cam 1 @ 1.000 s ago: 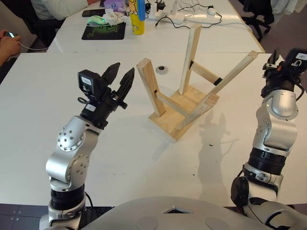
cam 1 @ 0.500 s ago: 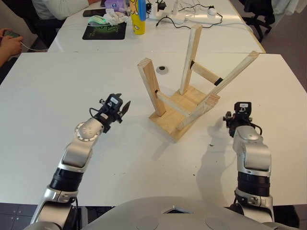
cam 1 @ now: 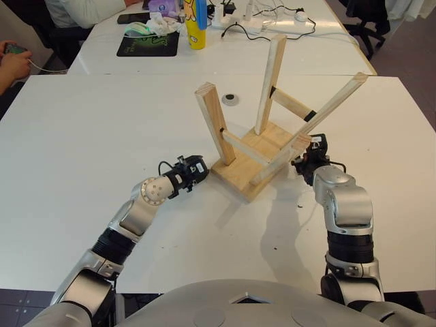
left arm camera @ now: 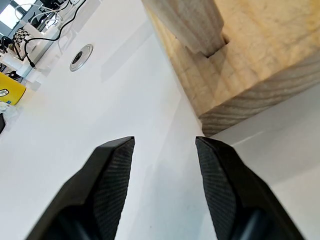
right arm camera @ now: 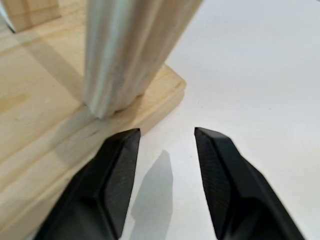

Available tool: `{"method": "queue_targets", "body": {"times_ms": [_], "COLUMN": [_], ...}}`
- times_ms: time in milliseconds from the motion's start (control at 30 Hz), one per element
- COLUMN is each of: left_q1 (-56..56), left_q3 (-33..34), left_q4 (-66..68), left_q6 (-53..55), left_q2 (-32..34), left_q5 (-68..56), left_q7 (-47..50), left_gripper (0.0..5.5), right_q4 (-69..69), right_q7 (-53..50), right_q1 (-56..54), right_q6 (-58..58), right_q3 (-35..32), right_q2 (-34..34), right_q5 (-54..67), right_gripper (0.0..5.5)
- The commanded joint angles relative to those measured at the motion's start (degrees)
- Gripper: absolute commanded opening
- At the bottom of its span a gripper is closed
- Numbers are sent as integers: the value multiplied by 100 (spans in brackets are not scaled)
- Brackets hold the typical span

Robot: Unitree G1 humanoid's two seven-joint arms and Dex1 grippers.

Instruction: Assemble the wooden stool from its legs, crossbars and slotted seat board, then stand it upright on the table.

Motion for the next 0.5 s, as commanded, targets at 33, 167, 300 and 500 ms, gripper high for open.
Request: {"method": "queue_targets", "body": {"times_ms": [33,167,300,500], "left_q1": [-59,-63,205,341], "left_q3": [-164,-191,-365,-338], "left_q4": [-164,-113,-396,-1251], "left_q6": [181,121,-260,266], "left_q2": [-165,-127,73,-123], "left_q5": [206,373,327,49], "left_q7": [-79,-112,-480,-840], "left_gripper": [228,228,228,228], "right_q4": [-51,-21,42,261], "right_q7": [63,127,329,1041], "right_q1": [-14,37,23,-300], "right_q6": [138,170,268,342], "right_q3": [92,123,157,96], "right_q2": [31,20,79,-63], "right_q5": [61,90,248,766], "right_gripper": [199,199,199,199]}}
